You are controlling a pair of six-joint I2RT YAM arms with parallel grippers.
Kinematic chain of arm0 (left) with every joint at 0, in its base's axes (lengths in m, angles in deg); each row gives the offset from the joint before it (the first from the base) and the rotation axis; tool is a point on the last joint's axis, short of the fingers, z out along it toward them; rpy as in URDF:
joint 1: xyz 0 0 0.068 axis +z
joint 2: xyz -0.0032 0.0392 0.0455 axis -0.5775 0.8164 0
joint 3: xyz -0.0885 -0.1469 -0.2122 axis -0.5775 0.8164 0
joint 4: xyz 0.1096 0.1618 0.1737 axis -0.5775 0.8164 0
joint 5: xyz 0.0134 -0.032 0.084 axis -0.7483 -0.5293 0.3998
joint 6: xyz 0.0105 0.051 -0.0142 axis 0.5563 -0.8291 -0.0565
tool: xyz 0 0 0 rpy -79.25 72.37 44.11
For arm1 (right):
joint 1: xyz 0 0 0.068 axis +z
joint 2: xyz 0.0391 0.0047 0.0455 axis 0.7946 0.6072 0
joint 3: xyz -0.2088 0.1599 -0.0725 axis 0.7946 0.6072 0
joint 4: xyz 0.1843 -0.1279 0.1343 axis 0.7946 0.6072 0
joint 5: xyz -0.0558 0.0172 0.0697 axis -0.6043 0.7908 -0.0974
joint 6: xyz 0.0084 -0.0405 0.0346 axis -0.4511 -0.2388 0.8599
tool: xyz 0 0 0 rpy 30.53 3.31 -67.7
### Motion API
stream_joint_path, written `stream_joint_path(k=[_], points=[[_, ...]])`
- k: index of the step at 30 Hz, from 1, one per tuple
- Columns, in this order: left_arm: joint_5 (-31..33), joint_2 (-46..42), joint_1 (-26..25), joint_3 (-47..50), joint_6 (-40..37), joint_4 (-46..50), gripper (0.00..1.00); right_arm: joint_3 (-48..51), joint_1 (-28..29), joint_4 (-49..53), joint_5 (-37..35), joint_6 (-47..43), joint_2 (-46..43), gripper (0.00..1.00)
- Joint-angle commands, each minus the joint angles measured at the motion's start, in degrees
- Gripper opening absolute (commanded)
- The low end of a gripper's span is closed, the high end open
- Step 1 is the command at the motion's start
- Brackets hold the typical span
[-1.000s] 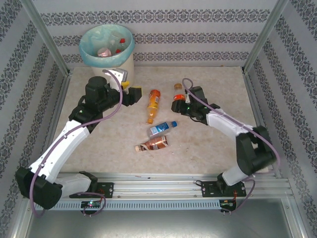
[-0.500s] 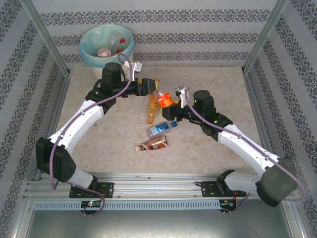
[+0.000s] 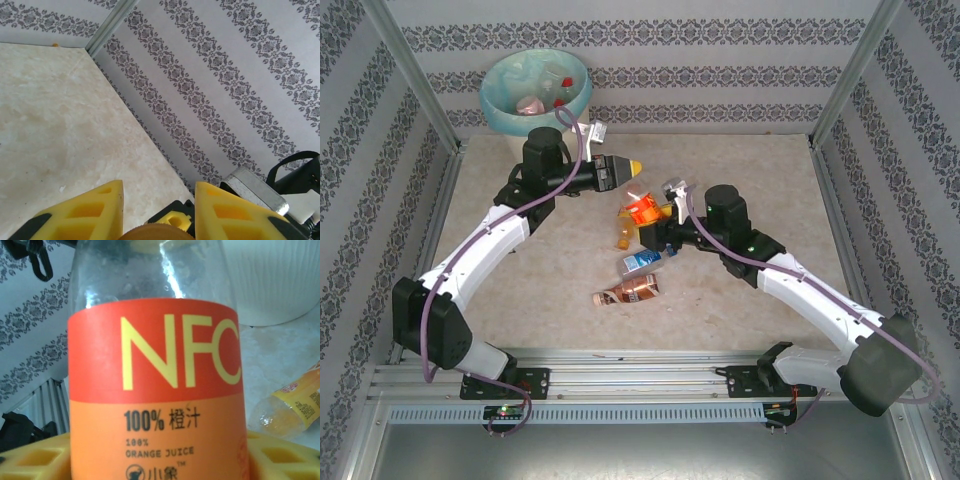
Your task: Put the plastic bottles in the bin
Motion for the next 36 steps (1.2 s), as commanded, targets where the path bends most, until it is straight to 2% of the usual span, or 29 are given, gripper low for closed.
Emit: stream_joint_path(k=[1,3,6,13,20,29,32,36], points=[[4.83,-2.56,0.53,-2.06,-2.73,0.55,0.0,-0.01,0.55,-2.25,-4.16,-0.76,-1.92,0.82],[9.57,-2.97,2.23,-5.29,-4.16,3.54,0.0,0.46,0.81,-1.8,-9.16,-0.68,-2.74,0.85],[15.38,-2.96,5.4,-9.44,-6.03,6.15,0.0,1.48,0.83,-2.15,-12.14,-1.12,-3.87,0.87],[24.44,0.75,14.62,-22.45,-11.62,10.84,0.0,1.85,0.89,-0.02,-14.58,-1.99,-4.62,0.88],[32.81,12.07,22.74,-40.44,-14.97,16.17,0.0,1.85,0.89,0.48,-15.78,-2.39,-5.01,0.87],[39.22,31.11,24.7,-66.65,-23.95,27.45,0.0,-0.9,0.94,1.63,-15.69,-3.2,-2.68,0.87],[43.21,35.31,24.73,-70.92,-27.89,26.6,0.0,-2.03,1.04,0.85,-14.63,-2.35,-1.44,0.88],[49.31,38.64,24.71,-71.93,-33.68,22.42,0.0,-3.68,1.34,1.27,-14.12,-1.98,0.73,0.87]])
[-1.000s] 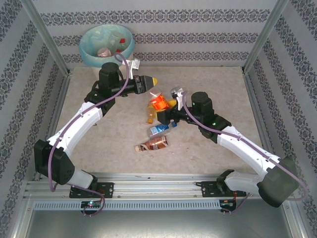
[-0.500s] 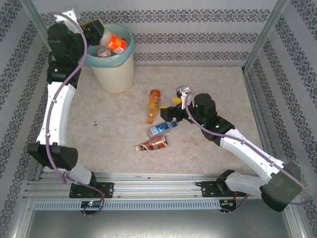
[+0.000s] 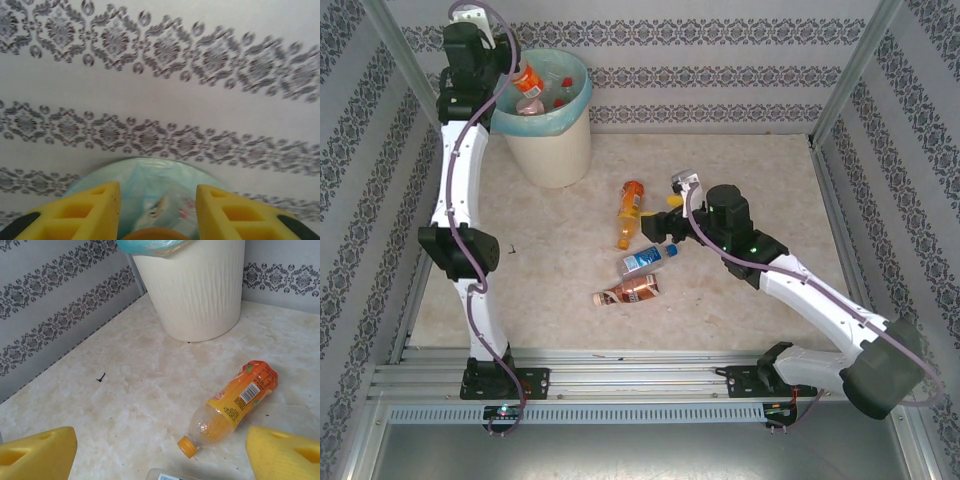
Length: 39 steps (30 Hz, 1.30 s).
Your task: Put the plastic bottles in the bin
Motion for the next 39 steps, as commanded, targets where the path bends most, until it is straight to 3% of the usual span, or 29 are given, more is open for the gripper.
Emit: stream_joint_path(k=[1,4,8,12,15,17,21,30,39], points=[[7.61,1.57,0.27,-2.62,-7.93,-3.5,0.0,-2.75,1.0,0.03,0.98,0.08,1.58,0.87],[10.3,4.94,0.33,-3.05,-11.78,-7.28,0.0,-3.08,1.27,-0.43,1.07,0.56,2.88,0.87],[7.79,9.34,0.29,-4.21,-14.3,-9.35,0.02,-4.15,1.5,-0.39,1.82,0.82,5.16,0.87],[6.28,10.98,0.24,-3.67,-13.75,-10.92,0.48,-5.44,1.88,-0.1,2.39,0.78,6.85,0.86],[5.07,11.47,0.26,-4.04,-13.13,-11.11,0.68,-6.02,2.23,-0.15,2.19,0.62,7.78,0.86],[4.4,11.32,0.22,-4.22,-12.63,-10.97,0.75,-6.28,2.28,-0.15,2.13,0.7,8.36,0.86],[3.0,10.94,0.27,-4.67,-12.05,-10.59,0.74,-6.71,2.44,-0.23,2.62,1.0,9.54,0.86],[1.48,10.22,0.01,-4.78,-9.7,-6.36,0.4,-7.51,2.56,-0.17,3.58,0.91,11.53,0.86],[0.75,6.75,-2.93,-5.76,-11.96,-3.55,0.45,-9.21,2.54,2.88,1.09,1.29,12.64,0.86]])
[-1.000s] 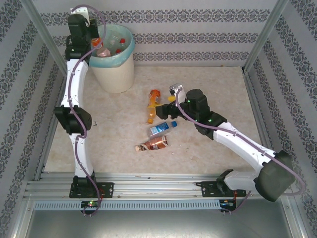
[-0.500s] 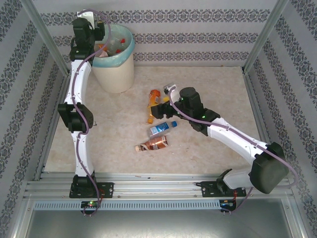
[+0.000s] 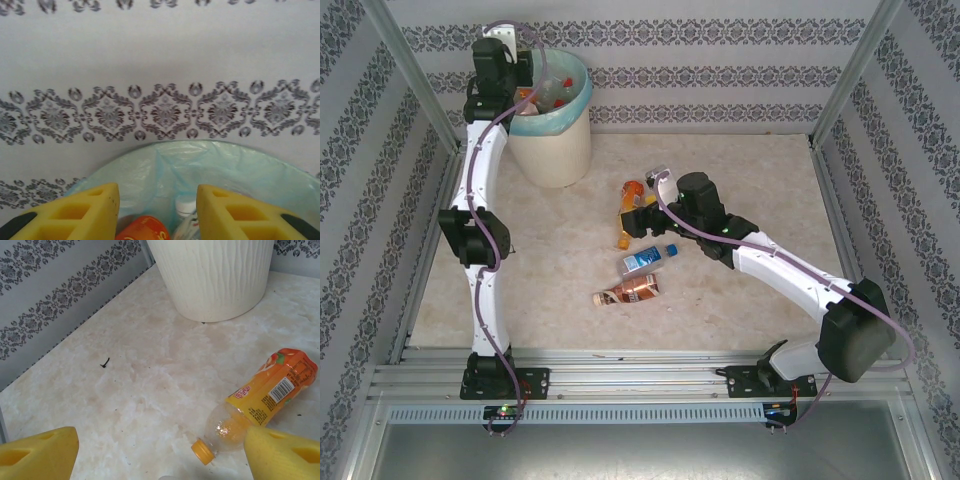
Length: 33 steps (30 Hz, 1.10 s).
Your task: Put the plastic bottles in the bin
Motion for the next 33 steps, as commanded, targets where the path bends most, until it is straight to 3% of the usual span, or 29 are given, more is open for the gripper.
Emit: stream_joint_path(k=[1,9,20,27,30,33], points=[[-1.38,-4.63,-1.94,-2.55,-1.72,2.5,0.46,-1.52,0.69,1.21,-1.25,1.06,0.35,0.86],[-2.31,-8.66,-5.93,-2.47,-5.1,9.69,0.52,-1.0,0.9,3.66,-4.0,-0.86,-0.35,0.86],[-4.43,-19.66,-17.35,0.61,-8.97,19.59,0.61,3.51,1.37,6.36,-6.69,-19.1,-8.18,0.9],[-5.44,-30.67,-27.39,14.45,-10.45,25.21,0.63,8.53,2.29,13.87,0.55,-35.56,-15.42,0.93],[-8.73,-37.57,-31.75,26.75,-8.89,22.86,0.63,9.19,3.5,18.81,1.83,-39.79,-16.77,0.91],[-11.61,-46.61,-35.15,43.74,-5.94,15.38,0.65,10.67,4.9,21.78,3.13,-43.84,-18.06,0.8]])
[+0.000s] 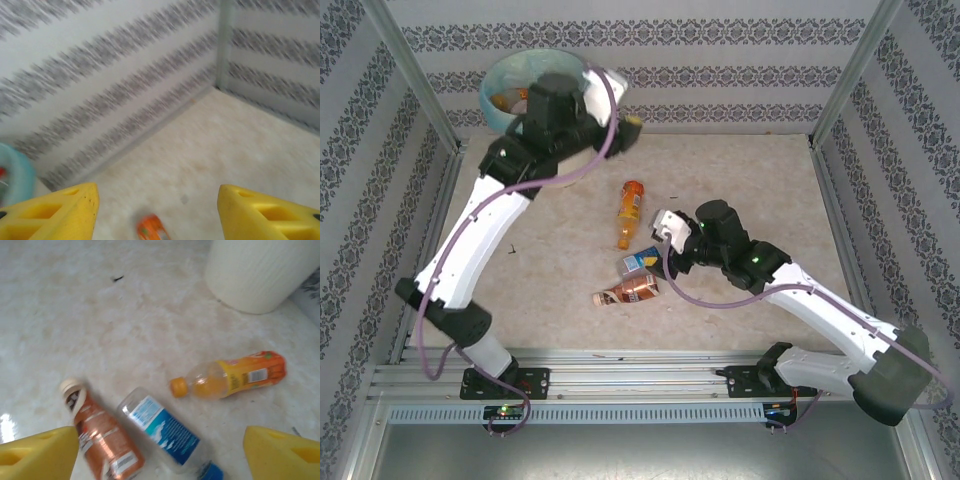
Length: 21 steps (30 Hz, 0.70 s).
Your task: Put the plastic bottles in the bin
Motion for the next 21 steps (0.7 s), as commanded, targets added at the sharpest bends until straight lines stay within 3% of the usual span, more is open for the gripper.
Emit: stream_joint_path(k=[1,8,18,21], points=[[-4.59,-8.07,-2.39,14.84,4.22,-6.86,0.66,2.88,1.64,4.97,3.46,-8.29,-2.18,0.78],[-8.22,-23.49,-2.54,48.57,17.67,-26.87,0.65,7.67,5.82,1.78,1.61,-10.92,-3.11,0.77],[-1.56,-32.31,-2.6,73.32,33.8,-34.84,0.64,8.72,7.73,-0.11,-0.14,-16.07,6.34,0.78],[-1.02,-33.63,-2.6,76.91,37.03,-34.61,0.64,7.87,8.01,-0.73,-1.57,-16.82,9.96,0.85]])
